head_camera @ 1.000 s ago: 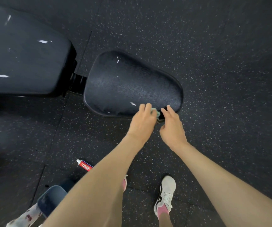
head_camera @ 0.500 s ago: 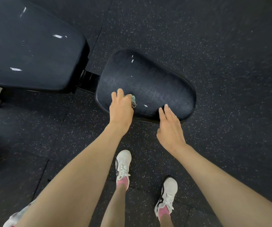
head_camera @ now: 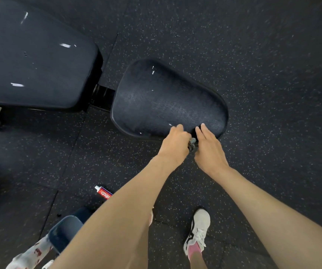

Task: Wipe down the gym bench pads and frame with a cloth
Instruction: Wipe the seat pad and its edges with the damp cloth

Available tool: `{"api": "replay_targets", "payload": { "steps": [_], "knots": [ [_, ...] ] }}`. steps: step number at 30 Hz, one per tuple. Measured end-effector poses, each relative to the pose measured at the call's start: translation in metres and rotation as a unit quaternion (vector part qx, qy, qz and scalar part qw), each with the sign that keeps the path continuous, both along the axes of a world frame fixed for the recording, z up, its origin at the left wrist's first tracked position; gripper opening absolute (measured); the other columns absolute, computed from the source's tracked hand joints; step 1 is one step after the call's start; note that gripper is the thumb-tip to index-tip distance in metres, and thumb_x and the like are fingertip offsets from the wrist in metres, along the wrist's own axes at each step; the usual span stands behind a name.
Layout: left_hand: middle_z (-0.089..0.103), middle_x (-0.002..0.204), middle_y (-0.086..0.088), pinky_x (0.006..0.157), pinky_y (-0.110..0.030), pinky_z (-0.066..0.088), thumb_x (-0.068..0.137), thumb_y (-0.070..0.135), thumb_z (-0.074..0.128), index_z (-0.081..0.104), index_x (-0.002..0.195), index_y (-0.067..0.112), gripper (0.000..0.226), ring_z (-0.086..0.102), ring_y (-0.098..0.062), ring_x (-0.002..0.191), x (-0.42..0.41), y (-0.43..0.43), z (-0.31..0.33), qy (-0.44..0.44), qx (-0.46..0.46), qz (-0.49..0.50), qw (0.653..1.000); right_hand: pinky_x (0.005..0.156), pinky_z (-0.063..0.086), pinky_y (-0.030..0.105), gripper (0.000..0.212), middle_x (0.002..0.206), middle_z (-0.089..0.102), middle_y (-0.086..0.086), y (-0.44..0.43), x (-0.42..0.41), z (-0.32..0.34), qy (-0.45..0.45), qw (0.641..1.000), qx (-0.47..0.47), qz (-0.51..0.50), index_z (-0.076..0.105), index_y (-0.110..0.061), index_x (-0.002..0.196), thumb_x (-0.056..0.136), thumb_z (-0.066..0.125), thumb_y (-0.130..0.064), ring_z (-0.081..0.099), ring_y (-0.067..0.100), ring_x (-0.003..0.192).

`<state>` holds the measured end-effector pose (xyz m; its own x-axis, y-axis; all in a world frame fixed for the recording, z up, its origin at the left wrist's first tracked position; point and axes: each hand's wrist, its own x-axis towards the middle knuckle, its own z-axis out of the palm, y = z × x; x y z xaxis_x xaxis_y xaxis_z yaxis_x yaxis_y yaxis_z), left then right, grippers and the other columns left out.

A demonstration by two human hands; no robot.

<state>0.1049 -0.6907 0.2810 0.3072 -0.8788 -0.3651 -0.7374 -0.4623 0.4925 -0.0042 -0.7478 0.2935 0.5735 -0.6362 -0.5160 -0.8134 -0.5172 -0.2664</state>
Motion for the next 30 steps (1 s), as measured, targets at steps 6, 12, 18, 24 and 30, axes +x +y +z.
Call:
{"api": "replay_targets", "payload": {
  "steps": [6, 12, 18, 24, 30],
  "knots": [
    [0.038, 0.127, -0.013, 0.083, -0.030, 0.042, 0.088, -0.003, 0.050, 0.051, 0.122, 0.004, 0.035, 0.037, -0.027, 0.113, 0.015, 0.001, -0.006, -0.088, -0.011, 0.039, 0.995, 0.120, 0.012, 0.032, 0.072, 0.161, 0.002, 0.013, 0.006, 0.010, -0.001, 0.004, 1.000, 0.005, -0.009, 0.011, -0.005, 0.153, 0.092, 0.051, -0.001, 0.007, 0.023, 0.149],
    [0.056, 0.077, -0.010, 0.047, -0.026, 0.041, 0.047, 0.000, 0.084, 0.065, 0.063, 0.006, 0.025, 0.054, -0.026, 0.066, 0.046, 0.022, -0.003, -0.217, 0.013, -0.074, 0.973, 0.121, 0.012, 0.034, 0.073, 0.161, 0.000, 0.012, 0.015, 0.020, 0.002, 0.010, 1.000, 0.028, 0.000, 0.009, -0.006, 0.153, 0.093, 0.051, -0.004, 0.006, 0.022, 0.148],
    [0.045, 0.114, -0.015, 0.074, -0.034, 0.045, 0.084, -0.003, 0.059, 0.063, 0.102, 0.001, 0.018, 0.043, -0.032, 0.104, 0.079, 0.045, 0.007, -0.178, 0.049, 0.015, 0.983, 0.121, 0.011, 0.033, 0.072, 0.162, 0.000, 0.011, 0.024, 0.028, 0.000, -0.013, 0.999, 0.037, -0.014, 0.009, -0.007, 0.153, 0.095, 0.052, -0.006, 0.006, 0.022, 0.149],
    [0.044, 0.118, -0.010, 0.068, -0.030, 0.037, 0.084, -0.010, 0.051, 0.058, 0.121, 0.006, 0.041, 0.037, -0.027, 0.107, 0.079, 0.017, 0.006, -0.128, -0.040, 0.119, 0.984, 0.121, 0.009, 0.031, 0.070, 0.162, -0.003, 0.011, 0.033, 0.026, -0.003, -0.010, 1.000, 0.026, -0.005, 0.009, -0.006, 0.153, 0.096, 0.049, -0.006, 0.003, 0.022, 0.149],
    [0.057, 0.108, -0.013, 0.061, -0.037, 0.046, 0.064, -0.018, 0.068, 0.066, 0.108, 0.000, 0.047, 0.044, -0.033, 0.100, 0.092, 0.060, -0.023, -0.102, -0.062, 0.072, 0.990, 0.121, 0.010, 0.033, 0.069, 0.162, -0.001, 0.011, 0.027, 0.023, -0.002, -0.005, 1.000, 0.020, 0.001, 0.012, -0.007, 0.153, 0.095, 0.050, -0.004, 0.004, 0.022, 0.149]
  ]
}}
